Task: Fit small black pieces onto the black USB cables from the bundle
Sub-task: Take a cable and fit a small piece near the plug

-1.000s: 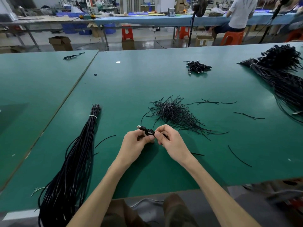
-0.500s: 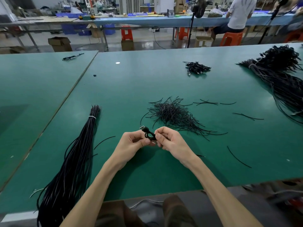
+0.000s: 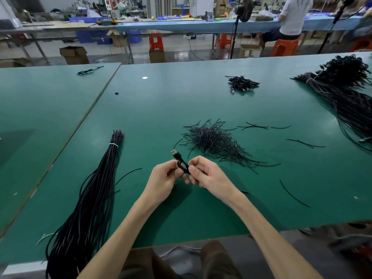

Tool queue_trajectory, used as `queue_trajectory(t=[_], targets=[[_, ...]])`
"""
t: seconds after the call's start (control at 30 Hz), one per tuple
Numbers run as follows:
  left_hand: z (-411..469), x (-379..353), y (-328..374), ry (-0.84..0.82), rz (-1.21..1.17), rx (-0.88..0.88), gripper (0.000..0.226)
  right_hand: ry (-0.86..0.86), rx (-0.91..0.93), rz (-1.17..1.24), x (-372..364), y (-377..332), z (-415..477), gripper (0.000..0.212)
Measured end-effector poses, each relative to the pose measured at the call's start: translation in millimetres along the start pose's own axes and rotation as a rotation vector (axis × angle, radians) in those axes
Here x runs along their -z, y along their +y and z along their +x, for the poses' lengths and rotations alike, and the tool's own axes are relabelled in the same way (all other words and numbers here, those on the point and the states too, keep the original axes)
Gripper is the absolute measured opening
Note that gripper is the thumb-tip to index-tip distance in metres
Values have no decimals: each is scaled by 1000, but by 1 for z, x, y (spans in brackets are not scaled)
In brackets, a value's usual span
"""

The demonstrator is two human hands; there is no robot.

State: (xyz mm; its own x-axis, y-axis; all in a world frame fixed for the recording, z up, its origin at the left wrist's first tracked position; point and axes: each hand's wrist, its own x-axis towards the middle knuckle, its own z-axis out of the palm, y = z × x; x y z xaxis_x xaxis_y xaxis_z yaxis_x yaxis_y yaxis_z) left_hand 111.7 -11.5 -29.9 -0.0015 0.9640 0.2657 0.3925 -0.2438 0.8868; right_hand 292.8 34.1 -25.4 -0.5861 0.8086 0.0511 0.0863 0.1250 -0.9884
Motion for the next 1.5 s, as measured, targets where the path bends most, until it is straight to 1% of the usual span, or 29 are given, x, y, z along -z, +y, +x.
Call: queue_trajectory(t=[0.13, 0.3, 0.47, 0.57, 0.7, 0.77, 0.83, 0.9, 0.97, 1.07, 1.23, 1.37, 1.5], targets=[[-1, -1, 5, 30, 21, 23, 24, 31, -15, -8, -3, -1, 0, 16], [-5, -4, 9, 19, 14, 57, 14, 91, -14, 29, -4, -3, -2, 17], [-6, -7, 7, 40, 51, 66, 15, 123, -10, 27, -4, -6, -4, 20], [-8, -8, 5, 92, 123, 1, 18, 128, -15, 71, -3, -8, -4, 20], [-9, -9, 4, 160, 220, -101, 15, 137, -28, 147, -2, -6, -3, 21], [-10, -10, 5, 181, 273, -138, 22, 139, -31, 172, 0, -4, -3, 22], [-13, -9, 8, 239, 317, -181, 26, 142, -25, 189, 2, -3, -3, 21], [-16, -9, 10, 296, 384, -265, 18, 151, -10, 191, 3, -2, -3, 18], [-18, -11, 10, 299, 485, -345, 8, 160, -1, 187, 3, -1, -2, 19], [-18, -15, 10, 285, 611, -446, 9, 162, -1, 191, 3, 1, -2, 20], [-19, -14, 10, 288, 650, -459, 9, 145, -23, 205, 3, 2, -1, 19], [-19, -14, 9, 345, 681, -452, 7, 138, -36, 203, 3, 2, 0, 20], [-20, -16, 10, 372, 701, -426, 14, 128, -39, 200, 3, 1, -1, 20]])
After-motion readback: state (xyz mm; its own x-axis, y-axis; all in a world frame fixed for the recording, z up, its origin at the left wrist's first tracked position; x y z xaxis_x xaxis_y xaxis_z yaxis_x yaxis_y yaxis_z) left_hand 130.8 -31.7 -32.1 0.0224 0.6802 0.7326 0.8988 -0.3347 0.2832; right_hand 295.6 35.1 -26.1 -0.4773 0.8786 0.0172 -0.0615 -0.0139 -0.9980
